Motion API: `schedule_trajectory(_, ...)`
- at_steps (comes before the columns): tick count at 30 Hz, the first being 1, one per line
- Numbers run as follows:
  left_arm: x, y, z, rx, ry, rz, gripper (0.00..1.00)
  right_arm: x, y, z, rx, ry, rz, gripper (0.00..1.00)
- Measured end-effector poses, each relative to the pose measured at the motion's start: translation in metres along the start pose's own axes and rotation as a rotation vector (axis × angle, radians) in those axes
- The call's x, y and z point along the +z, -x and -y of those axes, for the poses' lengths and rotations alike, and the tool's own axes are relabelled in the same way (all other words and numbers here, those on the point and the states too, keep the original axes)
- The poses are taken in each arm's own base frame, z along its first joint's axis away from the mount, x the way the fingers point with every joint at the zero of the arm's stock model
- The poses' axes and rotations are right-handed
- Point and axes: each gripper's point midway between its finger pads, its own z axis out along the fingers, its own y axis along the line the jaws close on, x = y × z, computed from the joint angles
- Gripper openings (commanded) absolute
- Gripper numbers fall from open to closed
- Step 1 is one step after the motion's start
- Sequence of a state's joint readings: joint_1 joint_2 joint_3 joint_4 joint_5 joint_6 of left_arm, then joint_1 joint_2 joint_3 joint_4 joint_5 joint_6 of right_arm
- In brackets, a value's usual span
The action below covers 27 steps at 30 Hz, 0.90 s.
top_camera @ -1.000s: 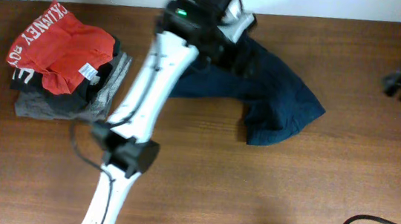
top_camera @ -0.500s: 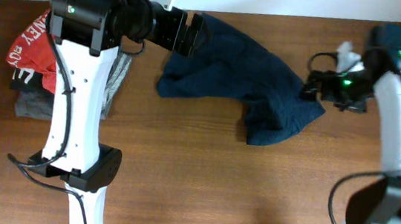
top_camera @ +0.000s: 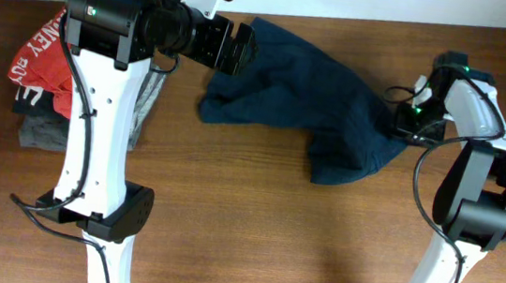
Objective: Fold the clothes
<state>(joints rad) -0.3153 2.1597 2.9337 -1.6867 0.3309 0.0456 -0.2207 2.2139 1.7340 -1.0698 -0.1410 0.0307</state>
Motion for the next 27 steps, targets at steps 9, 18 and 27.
schedule_trajectory(9,0.000,0.000,-0.002,0.000,0.011,0.001,0.98,-0.023,-0.020,0.022,0.067,-0.003,-0.052,0.04)
schedule_trajectory(18,0.002,0.000,-0.007,0.021,0.036,-0.006,0.96,-0.133,-0.009,-0.010,-0.002,0.216,0.202,0.67)
schedule_trajectory(27,0.022,-0.010,-0.016,0.008,0.048,-0.072,0.96,-0.107,0.000,-0.062,-0.215,0.140,0.203,0.91)
